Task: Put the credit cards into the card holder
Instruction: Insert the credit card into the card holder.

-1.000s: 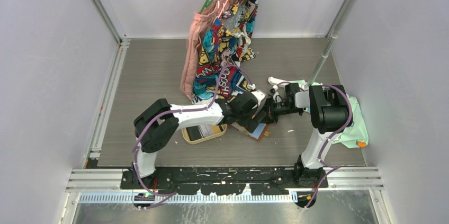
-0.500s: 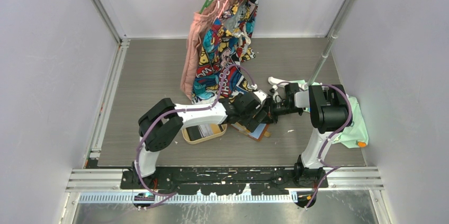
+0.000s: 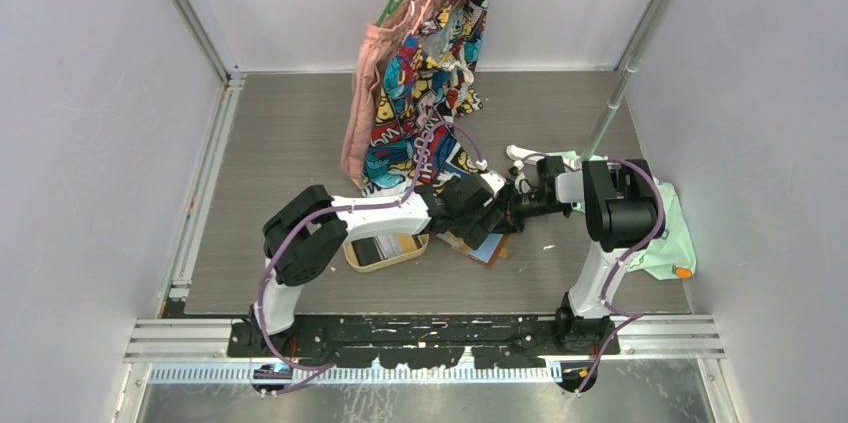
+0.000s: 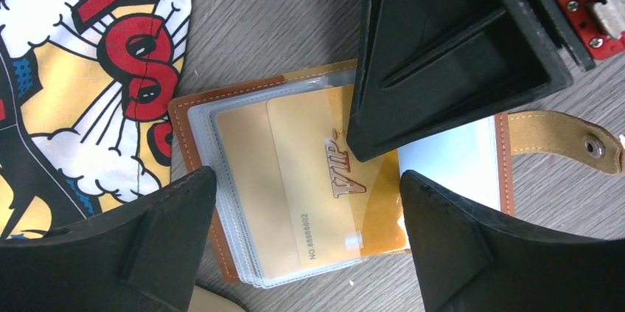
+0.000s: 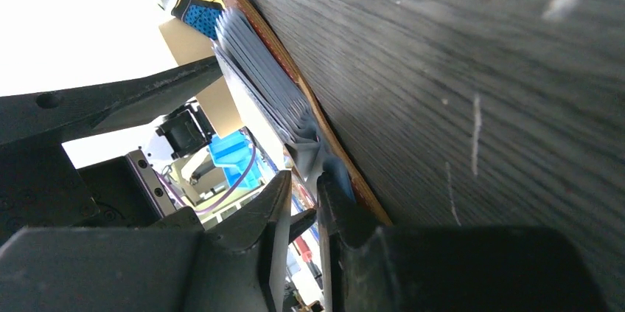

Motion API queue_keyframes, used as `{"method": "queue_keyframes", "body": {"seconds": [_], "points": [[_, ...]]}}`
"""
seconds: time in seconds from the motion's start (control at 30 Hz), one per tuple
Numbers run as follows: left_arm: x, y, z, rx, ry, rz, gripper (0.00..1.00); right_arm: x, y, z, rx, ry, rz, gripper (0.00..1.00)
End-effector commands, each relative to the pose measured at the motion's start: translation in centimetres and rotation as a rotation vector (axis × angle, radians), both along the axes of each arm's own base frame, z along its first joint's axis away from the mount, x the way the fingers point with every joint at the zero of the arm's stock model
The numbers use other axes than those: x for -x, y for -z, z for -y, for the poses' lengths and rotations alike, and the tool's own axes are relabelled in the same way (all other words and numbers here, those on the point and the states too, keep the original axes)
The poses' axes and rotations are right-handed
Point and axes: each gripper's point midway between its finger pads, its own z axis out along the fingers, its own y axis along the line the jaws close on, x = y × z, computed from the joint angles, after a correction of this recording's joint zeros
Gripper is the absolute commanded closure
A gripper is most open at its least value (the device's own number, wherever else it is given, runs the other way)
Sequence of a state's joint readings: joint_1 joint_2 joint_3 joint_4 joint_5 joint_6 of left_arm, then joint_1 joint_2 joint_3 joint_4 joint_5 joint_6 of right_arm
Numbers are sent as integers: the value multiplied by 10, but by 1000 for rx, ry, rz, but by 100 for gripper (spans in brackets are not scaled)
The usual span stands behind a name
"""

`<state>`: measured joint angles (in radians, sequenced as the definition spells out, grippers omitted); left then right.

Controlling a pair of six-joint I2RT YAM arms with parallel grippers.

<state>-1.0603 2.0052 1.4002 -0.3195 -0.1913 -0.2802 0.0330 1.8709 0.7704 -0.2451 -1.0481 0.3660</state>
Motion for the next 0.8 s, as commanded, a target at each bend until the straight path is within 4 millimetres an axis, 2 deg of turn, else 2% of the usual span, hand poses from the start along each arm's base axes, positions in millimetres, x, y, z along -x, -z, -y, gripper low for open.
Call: {"method": "queue_keyframes", "body": {"seconds": [0.0,0.23,0.47,0.63,0.77], "points": [[1,1,-5,-27,-10,-2,8,-6,-3,-1,9,-2,7,74],[0,-4,-8,-17,-29,-7,13,-7,-11,-1,4,-16,37,71],[-3,-7,-14,-8,-51,-10,22,-10,-23,0,8,-35,90,66],[-2,-11,-13,16,-53,-21,32,-12,-29,2,34,-50,124,63],[-1,-17,-11,46,-50,-28,34,-14,-33,7,61,-57,158,63]]}}
